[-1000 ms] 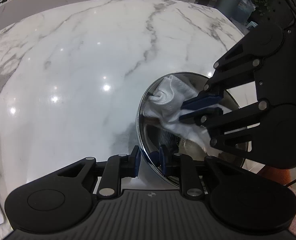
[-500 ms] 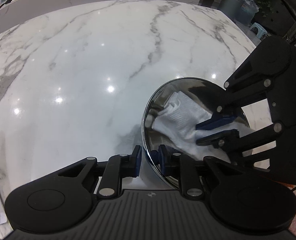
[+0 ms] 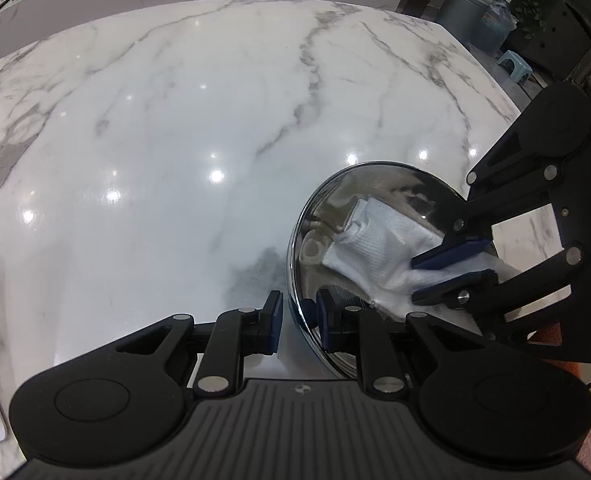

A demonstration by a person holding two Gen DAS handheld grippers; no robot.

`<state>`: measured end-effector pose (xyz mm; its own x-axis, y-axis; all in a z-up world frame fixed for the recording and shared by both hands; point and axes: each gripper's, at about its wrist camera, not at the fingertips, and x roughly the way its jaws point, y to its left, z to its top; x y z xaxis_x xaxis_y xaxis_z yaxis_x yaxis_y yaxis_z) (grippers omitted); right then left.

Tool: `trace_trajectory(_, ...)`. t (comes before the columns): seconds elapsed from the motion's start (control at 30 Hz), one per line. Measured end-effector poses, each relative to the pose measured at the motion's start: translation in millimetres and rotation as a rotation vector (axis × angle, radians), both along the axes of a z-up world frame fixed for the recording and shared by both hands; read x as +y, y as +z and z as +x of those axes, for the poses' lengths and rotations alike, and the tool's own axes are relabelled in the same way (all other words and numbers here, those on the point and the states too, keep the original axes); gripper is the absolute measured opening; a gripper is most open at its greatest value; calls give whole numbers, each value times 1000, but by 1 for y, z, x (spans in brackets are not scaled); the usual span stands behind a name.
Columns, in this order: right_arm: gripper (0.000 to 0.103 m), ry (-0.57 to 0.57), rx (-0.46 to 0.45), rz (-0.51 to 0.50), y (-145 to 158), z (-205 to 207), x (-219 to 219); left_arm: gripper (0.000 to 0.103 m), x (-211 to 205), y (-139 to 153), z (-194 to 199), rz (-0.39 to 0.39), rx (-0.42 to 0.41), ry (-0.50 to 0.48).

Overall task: Clean bowl
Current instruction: 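Rub the cloth around the bowl wall with the right tool while left tool holds the rim, then lift the white cloth out of the bowl with the right tool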

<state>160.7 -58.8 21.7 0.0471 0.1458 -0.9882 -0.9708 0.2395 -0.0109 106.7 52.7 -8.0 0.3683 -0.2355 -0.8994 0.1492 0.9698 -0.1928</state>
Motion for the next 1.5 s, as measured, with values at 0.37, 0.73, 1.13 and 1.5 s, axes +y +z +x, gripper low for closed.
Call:
trace_trajectory(0.37, 9, -81, -101, 158, -5, -38, 7, 17, -3, -1, -3, 2, 3, -15)
trace_trajectory(0.73, 6, -222, -261, 277, -30, -44, 13, 17, 2, -2, -7, -23, -10, 52)
trace_trajectory(1.13, 6, -489, -179, 579, 27, -36, -57, 23, 8, -4, -8, -32, -15, 119)
trace_trajectory(1.5, 6, -654, -285, 526, 41, -36, -135, 27, 10, -5, -10, -34, -18, 145)
